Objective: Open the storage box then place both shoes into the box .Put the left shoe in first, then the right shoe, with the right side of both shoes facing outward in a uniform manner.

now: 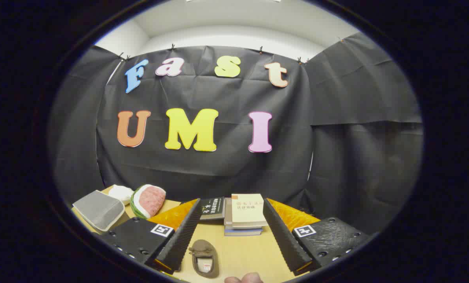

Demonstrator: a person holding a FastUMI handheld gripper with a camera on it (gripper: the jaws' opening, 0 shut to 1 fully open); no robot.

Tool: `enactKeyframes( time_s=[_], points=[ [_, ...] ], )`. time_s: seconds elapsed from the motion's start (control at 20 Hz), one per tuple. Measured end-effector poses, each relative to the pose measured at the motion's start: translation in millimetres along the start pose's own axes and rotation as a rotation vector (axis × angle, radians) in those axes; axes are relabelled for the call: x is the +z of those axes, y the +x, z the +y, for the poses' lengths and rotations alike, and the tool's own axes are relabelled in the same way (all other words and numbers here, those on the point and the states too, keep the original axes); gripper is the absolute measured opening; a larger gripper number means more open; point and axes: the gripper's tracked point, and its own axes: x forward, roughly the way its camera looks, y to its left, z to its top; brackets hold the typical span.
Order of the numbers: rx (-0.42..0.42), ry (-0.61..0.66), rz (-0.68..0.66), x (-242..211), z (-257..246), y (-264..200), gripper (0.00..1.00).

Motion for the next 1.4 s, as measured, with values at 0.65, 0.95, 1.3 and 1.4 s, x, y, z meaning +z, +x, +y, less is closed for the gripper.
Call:
enactKeyframes(
  time_s=[0.65,0.95,1.3,1.4],
  points=[
    [0.064,0.0,-0.004,11,27,0,0.95],
    [0.068,0.014,0.011,9,26,4,0.95],
    [0.139,0.015,0.02,3,44,23,0.95],
    [0.198,0.041,0.025,-3,68,29,0.95]
  ],
)
